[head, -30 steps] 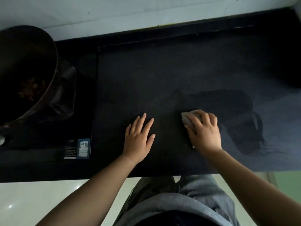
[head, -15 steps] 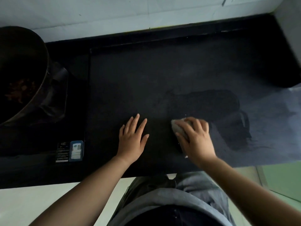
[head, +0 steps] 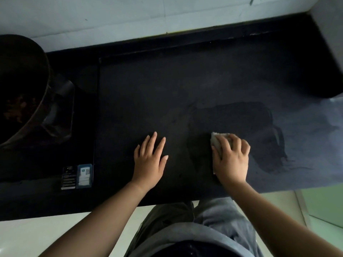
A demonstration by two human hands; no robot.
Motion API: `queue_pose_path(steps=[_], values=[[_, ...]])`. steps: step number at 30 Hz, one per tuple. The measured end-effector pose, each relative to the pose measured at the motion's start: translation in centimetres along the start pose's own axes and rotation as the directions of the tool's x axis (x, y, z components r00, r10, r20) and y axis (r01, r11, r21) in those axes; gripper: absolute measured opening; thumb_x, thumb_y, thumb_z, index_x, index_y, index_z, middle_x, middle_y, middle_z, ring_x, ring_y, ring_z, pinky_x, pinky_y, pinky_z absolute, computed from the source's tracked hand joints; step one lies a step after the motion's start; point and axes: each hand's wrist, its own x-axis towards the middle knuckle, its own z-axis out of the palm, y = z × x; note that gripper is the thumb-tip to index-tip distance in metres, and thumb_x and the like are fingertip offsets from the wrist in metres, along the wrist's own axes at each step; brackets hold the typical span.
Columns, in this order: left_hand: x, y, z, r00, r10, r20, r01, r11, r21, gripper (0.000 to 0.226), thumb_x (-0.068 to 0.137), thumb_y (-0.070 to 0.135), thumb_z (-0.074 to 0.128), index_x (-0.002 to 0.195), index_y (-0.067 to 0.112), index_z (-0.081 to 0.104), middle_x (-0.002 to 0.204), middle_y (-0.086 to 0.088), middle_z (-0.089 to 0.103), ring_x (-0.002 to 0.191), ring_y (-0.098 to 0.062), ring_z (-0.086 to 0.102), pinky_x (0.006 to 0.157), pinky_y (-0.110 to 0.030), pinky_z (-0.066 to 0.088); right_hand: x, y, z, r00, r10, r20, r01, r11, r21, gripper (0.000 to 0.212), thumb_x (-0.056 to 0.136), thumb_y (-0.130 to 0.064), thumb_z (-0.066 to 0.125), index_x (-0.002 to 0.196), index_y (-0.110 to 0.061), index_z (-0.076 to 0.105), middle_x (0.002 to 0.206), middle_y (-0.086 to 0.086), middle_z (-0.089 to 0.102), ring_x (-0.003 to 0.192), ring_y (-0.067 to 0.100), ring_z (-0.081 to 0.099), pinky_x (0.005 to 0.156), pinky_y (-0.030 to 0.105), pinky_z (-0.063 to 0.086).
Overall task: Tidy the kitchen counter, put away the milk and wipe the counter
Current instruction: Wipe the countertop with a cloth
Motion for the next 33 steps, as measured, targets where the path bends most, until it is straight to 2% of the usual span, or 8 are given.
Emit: queue_pose_path(steps=[8, 11, 14, 19, 22, 26, 28, 33], values=[[0.1, -0.4, -0.7, 1.0, 0.014, 0.024, -0.015, 1.0, 0.012, 0.055, 0.09, 0.046, 0.032, 0.141, 0.025, 0.032, 0.152, -0.009, 0.029, 0.138, -0.03, 0.029, 0.103, -0.053, 0.035, 7.3, -3.1, 1.3, 0.983, 0.146, 0.109, -0.148, 0.989, 0.007, 0.035, 0.092, -0.036, 0.048, 0.124, -0.021, 0.051, 0.133, 0.013, 0.043, 0.121, 0.039, 0.031, 0.09, 0.048, 0.039], [0.1, -0.1, -0.8, 0.999, 0.01, 0.038, -0.011, 1.0, 0.015, 0.055, 0.091, 0.046, 0.032, 0.142, 0.025, 0.032, 0.152, -0.009, 0.028, 0.139, -0.029, 0.029, 0.104, -0.053, 0.035, 7.4, -4.3, 1.5, 0.979, -0.038, 0.202, 0.037, 0.999, 0.01, 0.035, 0.092, -0.035, 0.048, 0.125, -0.021, 0.05, 0.135, 0.015, 0.041, 0.123, 0.041, 0.03, 0.09, 0.051, 0.039], [0.0, -0.2, -0.9, 0.999, 0.003, 0.032, -0.003, 1.0, -0.025, 0.055, 0.09, 0.046, 0.033, 0.142, 0.026, 0.033, 0.153, -0.008, 0.028, 0.139, -0.028, 0.027, 0.105, -0.052, 0.033, 4.0, -4.5, 1.2, 0.93, -0.271, 0.251, 0.267, 0.962, 0.048, 0.034, 0.09, -0.036, 0.049, 0.12, -0.021, 0.055, 0.128, 0.016, 0.05, 0.117, 0.043, 0.041, 0.083, 0.053, 0.045], [0.2, -0.5, -1.4, 0.999, 0.02, 0.028, -0.019, 0.999, -0.046, 0.056, 0.089, 0.047, 0.035, 0.14, 0.027, 0.036, 0.152, -0.007, 0.029, 0.138, -0.028, 0.029, 0.103, -0.05, 0.034, -0.9, -1.9, -0.3, 0.9, -0.38, 0.215, 0.378, 0.924, 0.052, 0.037, 0.089, -0.043, 0.04, 0.116, -0.025, 0.058, 0.122, 0.011, 0.056, 0.109, 0.037, 0.049, 0.077, 0.048, 0.052], [0.1, -0.4, -1.2, 0.999, 0.02, 0.036, -0.018, 0.999, -0.039, 0.056, 0.089, 0.048, 0.032, 0.141, 0.027, 0.034, 0.153, -0.006, 0.027, 0.139, -0.028, 0.027, 0.106, -0.05, 0.032, 0.4, 0.5, -0.6, 0.941, -0.297, 0.16, 0.298, 0.954, 0.019, 0.036, 0.088, -0.041, 0.045, 0.114, -0.022, 0.06, 0.119, 0.014, 0.057, 0.105, 0.041, 0.049, 0.078, 0.049, 0.05], [0.2, -0.5, -1.3, 1.0, 0.004, 0.029, -0.002, 0.996, -0.091, 0.06, 0.087, 0.051, 0.031, 0.142, 0.029, 0.034, 0.155, -0.004, 0.023, 0.141, -0.025, 0.022, 0.108, -0.049, 0.028, 5.1, -0.9, -0.1, 0.99, 0.022, 0.136, -0.024, 1.0, 0.01, 0.033, 0.09, -0.035, 0.052, 0.12, -0.023, 0.057, 0.126, 0.014, 0.05, 0.112, 0.041, 0.037, 0.084, 0.048, 0.042], [0.1, -0.7, -1.6, 0.998, 0.007, 0.06, -0.002, 0.996, -0.091, 0.062, 0.084, 0.055, 0.028, 0.142, 0.033, 0.03, 0.156, -0.001, 0.017, 0.143, -0.022, 0.016, 0.11, -0.05, 0.025, 6.6, -3.7, 0.5, 0.984, 0.091, 0.154, -0.094, 0.995, 0.013, 0.035, 0.091, -0.035, 0.051, 0.123, -0.022, 0.053, 0.13, 0.016, 0.045, 0.115, 0.041, 0.034, 0.086, 0.048, 0.04], [-1.5, -1.1, -2.0, 0.995, -0.028, 0.095, 0.03, 0.999, -0.023, 0.065, 0.082, 0.058, 0.022, 0.143, 0.036, 0.027, 0.157, 0.0, 0.016, 0.143, -0.021, 0.015, 0.11, -0.051, 0.026, 4.0, -8.7, 1.6, 0.884, -0.237, 0.402, 0.227, 0.971, 0.074, 0.038, 0.095, -0.037, 0.042, 0.13, -0.024, 0.042, 0.142, 0.011, 0.03, 0.128, 0.036, 0.023, 0.098, 0.05, 0.036]])
